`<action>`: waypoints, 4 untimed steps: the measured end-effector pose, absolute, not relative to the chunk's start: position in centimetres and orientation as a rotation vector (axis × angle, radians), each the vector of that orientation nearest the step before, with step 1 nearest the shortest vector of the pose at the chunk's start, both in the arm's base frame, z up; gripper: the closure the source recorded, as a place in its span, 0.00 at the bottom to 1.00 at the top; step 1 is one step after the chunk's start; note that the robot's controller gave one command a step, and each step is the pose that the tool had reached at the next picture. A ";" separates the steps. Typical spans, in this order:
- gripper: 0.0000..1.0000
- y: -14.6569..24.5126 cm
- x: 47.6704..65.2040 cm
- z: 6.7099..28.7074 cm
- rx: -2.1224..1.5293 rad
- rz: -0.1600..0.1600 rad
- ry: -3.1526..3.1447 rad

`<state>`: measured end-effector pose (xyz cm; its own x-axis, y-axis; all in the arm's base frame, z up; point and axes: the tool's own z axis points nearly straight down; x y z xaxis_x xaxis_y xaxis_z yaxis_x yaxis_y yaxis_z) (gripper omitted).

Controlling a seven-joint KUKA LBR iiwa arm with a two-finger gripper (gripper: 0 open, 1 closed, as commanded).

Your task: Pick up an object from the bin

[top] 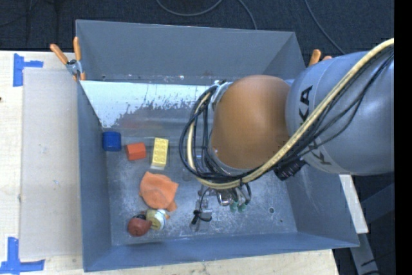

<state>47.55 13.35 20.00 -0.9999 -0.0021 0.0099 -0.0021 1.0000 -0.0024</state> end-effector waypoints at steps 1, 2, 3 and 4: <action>0.00 13.3 47.7 20.4 -0.003 0.000 -3.139; 0.00 16.0 53.0 17.7 0.463 -0.001 -3.107; 0.00 17.7 52.0 15.9 0.615 -0.001 -3.076; 0.00 15.7 55.3 9.7 0.275 -0.001 -3.129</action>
Offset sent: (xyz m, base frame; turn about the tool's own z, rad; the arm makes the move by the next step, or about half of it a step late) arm 0.1015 0.0503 -0.0545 -0.5675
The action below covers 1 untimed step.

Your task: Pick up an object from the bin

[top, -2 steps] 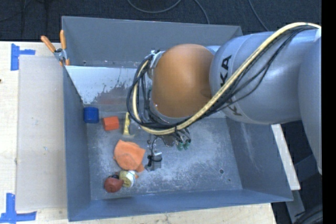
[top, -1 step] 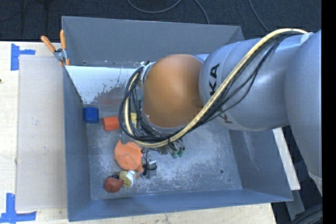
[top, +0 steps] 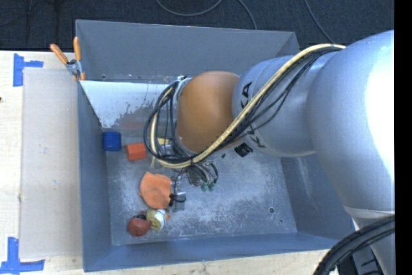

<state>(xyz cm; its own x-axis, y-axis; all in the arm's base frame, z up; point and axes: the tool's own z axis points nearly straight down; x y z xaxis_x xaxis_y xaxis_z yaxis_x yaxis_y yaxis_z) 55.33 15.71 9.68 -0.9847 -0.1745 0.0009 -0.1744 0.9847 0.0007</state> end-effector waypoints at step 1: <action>0.00 15.4 55.3 7.6 0.411 0.000 -3.110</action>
Offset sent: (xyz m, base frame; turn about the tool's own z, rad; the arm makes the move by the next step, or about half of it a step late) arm -0.0083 -0.0059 -0.0268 0.1721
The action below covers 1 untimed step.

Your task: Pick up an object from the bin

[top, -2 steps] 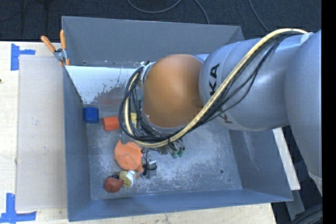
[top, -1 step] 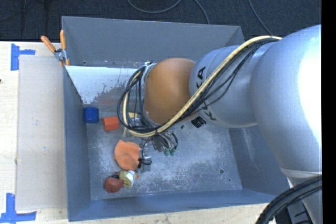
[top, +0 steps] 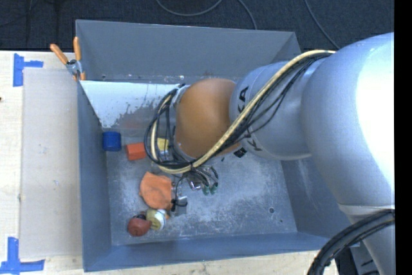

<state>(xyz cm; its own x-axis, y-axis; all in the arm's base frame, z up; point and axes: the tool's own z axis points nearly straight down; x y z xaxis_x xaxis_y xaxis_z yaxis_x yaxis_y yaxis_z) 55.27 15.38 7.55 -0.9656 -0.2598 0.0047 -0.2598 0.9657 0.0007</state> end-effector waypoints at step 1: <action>1.00 15.1 54.5 7.0 0.006 -0.001 -3.139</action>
Offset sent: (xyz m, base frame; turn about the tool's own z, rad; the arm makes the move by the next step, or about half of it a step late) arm 0.0000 0.0000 0.0000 0.0000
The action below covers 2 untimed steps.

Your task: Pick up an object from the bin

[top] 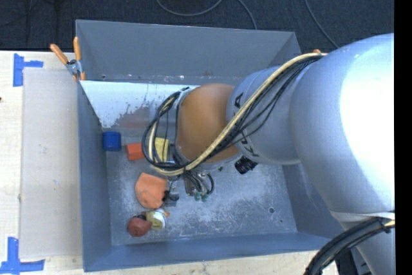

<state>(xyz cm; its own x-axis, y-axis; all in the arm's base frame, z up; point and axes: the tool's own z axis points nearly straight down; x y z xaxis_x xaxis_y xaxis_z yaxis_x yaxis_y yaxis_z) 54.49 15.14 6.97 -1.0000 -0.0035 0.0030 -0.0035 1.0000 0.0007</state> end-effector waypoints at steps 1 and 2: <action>1.00 15.1 54.5 7.0 0.004 -0.001 -3.138; 1.00 15.1 54.5 7.1 0.003 -0.001 -3.138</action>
Offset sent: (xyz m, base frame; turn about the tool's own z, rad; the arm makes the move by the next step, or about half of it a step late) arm -0.0001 0.0000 0.0200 0.0000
